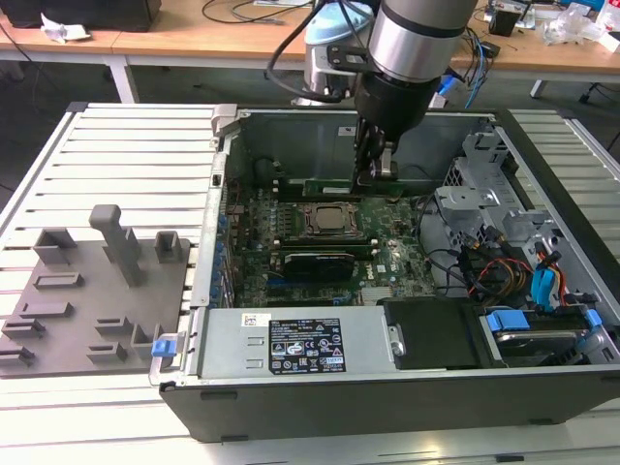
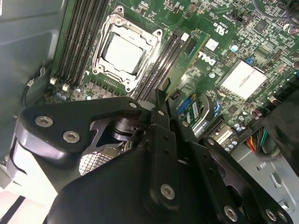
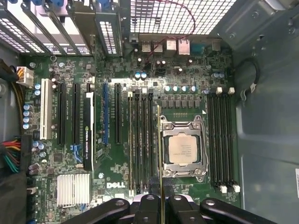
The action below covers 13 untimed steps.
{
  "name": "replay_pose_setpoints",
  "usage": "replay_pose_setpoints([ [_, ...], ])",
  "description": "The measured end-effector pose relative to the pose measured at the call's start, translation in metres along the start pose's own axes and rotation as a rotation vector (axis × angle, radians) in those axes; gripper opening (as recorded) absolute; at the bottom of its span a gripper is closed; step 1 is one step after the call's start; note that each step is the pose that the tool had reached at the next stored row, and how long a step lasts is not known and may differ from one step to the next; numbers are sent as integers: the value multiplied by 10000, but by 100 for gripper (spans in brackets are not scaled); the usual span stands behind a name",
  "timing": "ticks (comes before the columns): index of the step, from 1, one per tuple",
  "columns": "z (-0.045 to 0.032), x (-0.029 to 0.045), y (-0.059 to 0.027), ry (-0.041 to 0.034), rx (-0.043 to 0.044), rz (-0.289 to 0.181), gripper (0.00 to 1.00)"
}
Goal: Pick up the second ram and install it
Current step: 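Insert the second ram into the second slot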
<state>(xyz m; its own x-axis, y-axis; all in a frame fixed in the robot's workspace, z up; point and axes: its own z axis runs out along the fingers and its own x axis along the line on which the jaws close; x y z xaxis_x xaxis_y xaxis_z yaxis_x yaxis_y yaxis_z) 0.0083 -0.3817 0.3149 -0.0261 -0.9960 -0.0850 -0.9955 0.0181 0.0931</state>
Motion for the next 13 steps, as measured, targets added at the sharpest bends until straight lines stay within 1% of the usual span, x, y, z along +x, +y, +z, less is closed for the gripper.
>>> replay_pose_setpoints([
  [6, 80, 7, 4, -1, 1, 0, 14],
  [11, 169, 16, 13, -1, 0, 0, 14],
  [13, 191, 18, 13, 0, 0, 0, 14],
])
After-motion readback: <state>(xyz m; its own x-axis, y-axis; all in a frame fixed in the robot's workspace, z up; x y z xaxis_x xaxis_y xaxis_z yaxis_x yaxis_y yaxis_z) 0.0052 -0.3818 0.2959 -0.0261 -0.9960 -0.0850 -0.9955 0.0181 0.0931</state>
